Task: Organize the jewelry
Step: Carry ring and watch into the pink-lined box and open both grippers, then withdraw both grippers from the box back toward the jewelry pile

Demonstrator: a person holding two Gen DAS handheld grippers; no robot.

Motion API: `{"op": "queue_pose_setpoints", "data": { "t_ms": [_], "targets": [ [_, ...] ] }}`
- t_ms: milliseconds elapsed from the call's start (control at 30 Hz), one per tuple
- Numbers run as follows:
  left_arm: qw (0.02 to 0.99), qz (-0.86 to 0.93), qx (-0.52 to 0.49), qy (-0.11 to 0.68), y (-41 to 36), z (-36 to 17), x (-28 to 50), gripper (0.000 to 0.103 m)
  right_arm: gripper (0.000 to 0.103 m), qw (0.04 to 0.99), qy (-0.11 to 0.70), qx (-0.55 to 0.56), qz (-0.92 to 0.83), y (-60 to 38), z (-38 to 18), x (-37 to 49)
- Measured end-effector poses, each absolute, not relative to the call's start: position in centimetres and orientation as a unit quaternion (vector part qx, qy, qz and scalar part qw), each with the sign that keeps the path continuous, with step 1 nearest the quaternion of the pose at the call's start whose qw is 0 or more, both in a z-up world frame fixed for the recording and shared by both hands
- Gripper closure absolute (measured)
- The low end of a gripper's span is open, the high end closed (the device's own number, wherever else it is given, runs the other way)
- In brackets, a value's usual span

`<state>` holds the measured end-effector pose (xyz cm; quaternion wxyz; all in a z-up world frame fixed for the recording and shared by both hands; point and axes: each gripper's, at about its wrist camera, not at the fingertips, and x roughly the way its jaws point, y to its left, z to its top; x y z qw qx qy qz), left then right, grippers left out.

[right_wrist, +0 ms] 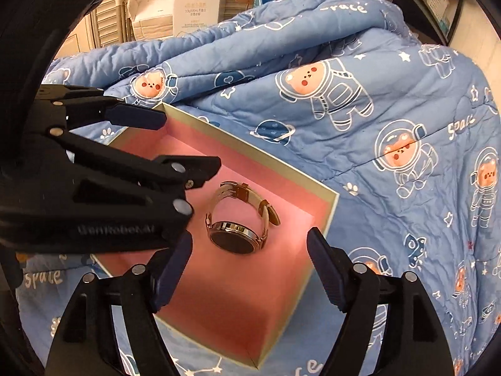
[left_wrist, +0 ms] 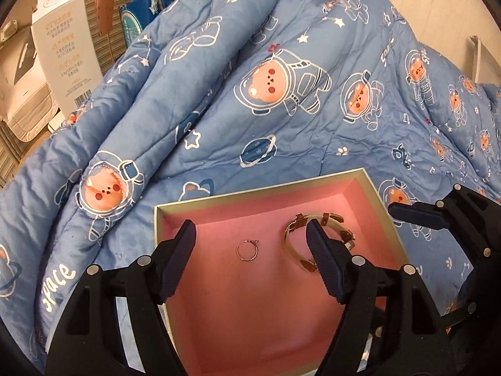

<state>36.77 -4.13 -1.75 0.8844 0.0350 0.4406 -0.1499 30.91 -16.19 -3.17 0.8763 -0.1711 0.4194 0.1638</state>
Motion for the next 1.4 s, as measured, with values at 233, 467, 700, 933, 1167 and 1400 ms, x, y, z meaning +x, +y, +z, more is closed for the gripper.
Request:
{"op": "queue_pose_setpoints", "data": {
  "t_ms": [233,467,700,933,1167,1400],
  "targets": [
    [0.899,-0.147,-0.023,0.411,-1.2,-0.4,31.4,0.013,0.019,0.891,0.406,-0.121,0.163,-18.8,-1.9,26.7],
    [0.903,-0.136,-0.021,0.407,0.5,-2.1,24.7,0.012,0.019,0.893,0.42,-0.067,0.148,-21.1,-2.6,23.2],
    [0.907,-0.134,0.005,0.399,1.1,-3.0,19.8,0.011,0.019,0.895,0.417,-0.055,0.147,-22.2,-3.7,19.9],
    [0.908,-0.14,0.004,0.395,1.1,-4.1,15.9,0.011,0.019,0.887,0.429,-0.052,0.164,-22.1,-5.2,17.2],
    [0.909,-0.164,0.01,0.382,-0.2,-5.1,12.2,0.011,0.027,0.873,0.447,-0.063,0.185,-21.1,-6.8,15.1],
    [0.909,-0.195,0.045,0.365,-2.2,-6.0,10.3,0.011,0.046,0.857,0.47,-0.055,0.203,-20.6,-8.1,14.5]
  ]
}}
